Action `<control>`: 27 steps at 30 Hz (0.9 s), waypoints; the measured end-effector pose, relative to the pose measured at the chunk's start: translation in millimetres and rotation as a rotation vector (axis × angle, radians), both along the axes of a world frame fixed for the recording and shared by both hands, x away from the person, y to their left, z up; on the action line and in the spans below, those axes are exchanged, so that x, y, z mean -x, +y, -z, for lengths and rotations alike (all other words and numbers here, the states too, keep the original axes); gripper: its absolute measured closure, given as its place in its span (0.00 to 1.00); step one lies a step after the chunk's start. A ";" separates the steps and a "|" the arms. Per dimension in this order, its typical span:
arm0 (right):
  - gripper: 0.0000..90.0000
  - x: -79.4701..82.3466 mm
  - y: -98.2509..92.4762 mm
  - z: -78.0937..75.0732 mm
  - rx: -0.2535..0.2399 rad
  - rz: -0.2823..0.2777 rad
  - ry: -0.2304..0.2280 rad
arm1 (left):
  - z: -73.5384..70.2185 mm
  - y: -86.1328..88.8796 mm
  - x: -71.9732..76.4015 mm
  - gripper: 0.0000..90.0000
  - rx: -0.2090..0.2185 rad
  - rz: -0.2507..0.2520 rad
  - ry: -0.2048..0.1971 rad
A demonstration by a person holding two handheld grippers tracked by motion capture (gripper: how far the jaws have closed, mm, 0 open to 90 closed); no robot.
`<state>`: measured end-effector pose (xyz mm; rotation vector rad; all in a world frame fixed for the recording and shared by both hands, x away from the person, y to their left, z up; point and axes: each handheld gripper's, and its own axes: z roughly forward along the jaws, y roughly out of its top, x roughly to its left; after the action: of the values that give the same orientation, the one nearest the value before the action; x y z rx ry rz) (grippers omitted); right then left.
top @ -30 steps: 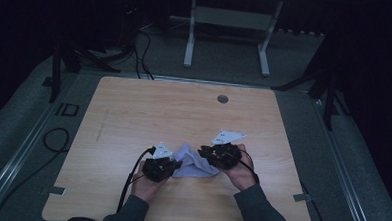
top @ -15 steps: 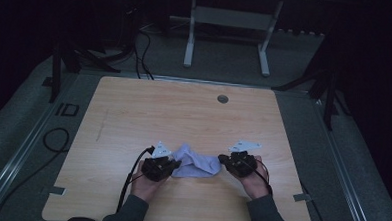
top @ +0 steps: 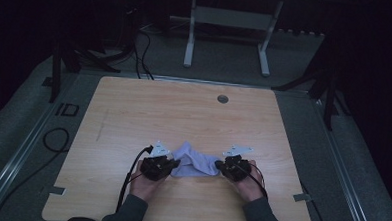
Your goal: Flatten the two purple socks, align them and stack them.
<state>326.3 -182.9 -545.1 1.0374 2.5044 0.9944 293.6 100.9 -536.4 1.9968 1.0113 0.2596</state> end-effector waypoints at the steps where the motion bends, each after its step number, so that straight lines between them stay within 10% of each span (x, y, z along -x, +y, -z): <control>1: 0.98 0.0 0.1 1.2 0.000 0.002 0.004 | -0.2 0.5 -0.1 0.98 -0.003 0.001 0.000; 27: 0.98 -0.4 0.1 8.0 -0.001 0.021 0.022 | 3.6 13.6 -5.3 0.98 0.032 -0.022 0.050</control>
<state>326.7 -182.9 -553.1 1.0787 2.5048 0.9838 298.9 114.4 -539.9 1.9729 1.0629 0.2052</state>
